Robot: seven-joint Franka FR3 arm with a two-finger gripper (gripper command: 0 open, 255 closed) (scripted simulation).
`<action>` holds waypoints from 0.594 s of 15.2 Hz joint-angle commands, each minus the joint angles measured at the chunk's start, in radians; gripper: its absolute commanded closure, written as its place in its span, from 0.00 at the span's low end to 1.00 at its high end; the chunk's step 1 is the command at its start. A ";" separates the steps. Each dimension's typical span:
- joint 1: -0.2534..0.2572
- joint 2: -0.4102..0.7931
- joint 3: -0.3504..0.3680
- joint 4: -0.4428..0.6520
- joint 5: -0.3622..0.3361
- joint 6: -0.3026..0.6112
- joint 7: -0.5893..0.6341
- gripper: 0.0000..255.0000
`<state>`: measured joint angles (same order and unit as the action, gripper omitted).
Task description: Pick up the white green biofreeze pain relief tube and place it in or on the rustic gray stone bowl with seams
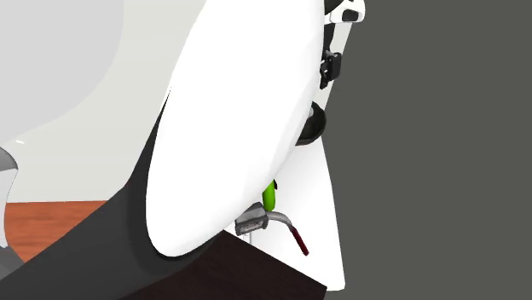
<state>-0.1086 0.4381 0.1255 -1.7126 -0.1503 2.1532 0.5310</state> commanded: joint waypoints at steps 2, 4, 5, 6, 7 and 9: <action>0.001 -0.029 0.004 0.026 0.007 -0.055 -0.005 0.00; 0.002 -0.052 0.007 0.054 0.013 -0.105 -0.008 0.00; 0.002 -0.052 0.007 0.054 0.013 -0.105 -0.008 0.00; 0.002 -0.052 0.007 0.054 0.013 -0.105 -0.008 0.00; 0.002 -0.052 0.007 0.054 0.013 -0.105 -0.008 0.00; 0.002 -0.052 0.007 0.054 0.013 -0.105 -0.008 0.00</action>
<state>-0.1065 0.3864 0.1326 -1.6596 -0.1378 2.0493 0.5229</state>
